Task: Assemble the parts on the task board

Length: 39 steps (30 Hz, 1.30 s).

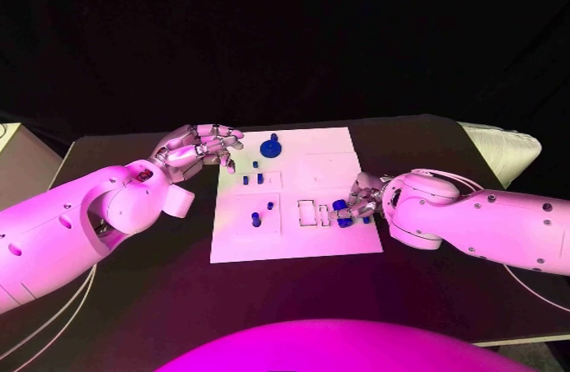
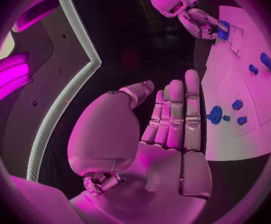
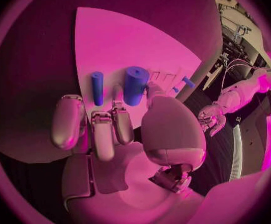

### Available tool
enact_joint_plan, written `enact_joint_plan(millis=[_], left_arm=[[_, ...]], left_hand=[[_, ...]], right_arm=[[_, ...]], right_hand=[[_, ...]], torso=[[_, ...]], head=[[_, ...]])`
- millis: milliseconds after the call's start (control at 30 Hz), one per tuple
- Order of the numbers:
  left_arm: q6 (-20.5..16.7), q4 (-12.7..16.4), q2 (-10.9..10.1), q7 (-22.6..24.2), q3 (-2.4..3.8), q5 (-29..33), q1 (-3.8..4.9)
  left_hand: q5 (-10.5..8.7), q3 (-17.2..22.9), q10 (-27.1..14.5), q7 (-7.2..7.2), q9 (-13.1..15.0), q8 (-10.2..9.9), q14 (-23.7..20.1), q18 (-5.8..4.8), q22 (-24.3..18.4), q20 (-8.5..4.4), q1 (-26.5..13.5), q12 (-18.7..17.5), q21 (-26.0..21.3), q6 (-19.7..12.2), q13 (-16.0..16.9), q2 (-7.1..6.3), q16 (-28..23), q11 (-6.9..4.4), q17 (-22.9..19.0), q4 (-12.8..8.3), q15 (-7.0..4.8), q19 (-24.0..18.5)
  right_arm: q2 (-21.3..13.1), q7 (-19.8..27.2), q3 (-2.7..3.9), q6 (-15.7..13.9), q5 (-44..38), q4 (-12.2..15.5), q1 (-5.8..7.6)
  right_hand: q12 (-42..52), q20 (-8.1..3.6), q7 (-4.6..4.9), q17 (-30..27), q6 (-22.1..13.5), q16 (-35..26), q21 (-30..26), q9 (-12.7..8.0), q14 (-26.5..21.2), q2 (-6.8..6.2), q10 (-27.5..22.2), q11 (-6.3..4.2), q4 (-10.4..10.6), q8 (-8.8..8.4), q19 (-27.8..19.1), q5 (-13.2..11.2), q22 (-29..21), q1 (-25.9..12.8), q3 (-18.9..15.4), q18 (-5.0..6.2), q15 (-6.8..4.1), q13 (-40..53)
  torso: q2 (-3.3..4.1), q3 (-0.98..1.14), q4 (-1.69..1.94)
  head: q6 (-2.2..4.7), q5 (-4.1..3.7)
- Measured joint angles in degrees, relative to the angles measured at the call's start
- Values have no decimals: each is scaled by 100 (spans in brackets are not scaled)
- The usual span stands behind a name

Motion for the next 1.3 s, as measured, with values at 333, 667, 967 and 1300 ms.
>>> enact_joint_plan(millis=[333,667,967,1300], left_arm=[[11,2,-12,-7,0,-1,0],[20,6,-16,-12,0,-2,0],[22,8,-23,-16,0,-2,-1],[23,14,-17,-29,0,-2,-1]], left_hand=[[0,0,0,0,0,0,0,1,1,0,0,0,0,0,0,0,0,0,0,0,0,0],[0,0,0,0,1,0,0,0,1,0,0,0,0,0,1,0,0,0,4,0,0,0],[0,0,0,0,-9,0,0,0,-11,0,0,0,-28,0,-9,0,0,0,4,0,0,0],[0,-32,0,0,-18,0,0,0,-23,22,0,-23,-49,0,-19,0,-3,0,9,32,0,22]], right_arm=[[82,29,23,-15,-168,-48,-52],[58,44,23,-106,-114,-4,-63],[-97,22,-12,-262,193,202,33],[-45,-9,13,-451,1143,513,397]], right_hand=[[-190,0,87,-1,-268,0,-131,289,-1,29,-174,53,-23,-104,0,278,-1,842,-94,0,1,-1],[-215,0,88,-1,-271,21,-154,377,20,40,-195,74,-25,-280,0,1182,-1,986,61,0,22,-2],[-215,1,84,-1,-201,21,-154,356,20,50,-195,74,-12,-340,0,1397,-2,1005,139,0,22,-1],[-215,1,104,-2,-181,21,-154,425,20,37,-195,74,-4,-327,0,1368,-2,984,147,0,22,3]], torso=[[-2,-1,-5],[-3,-1,-4],[-1,0,-5],[-2,-7,-9]], head=[[-15,13],[-15,2],[-17,13],[-16,3]])
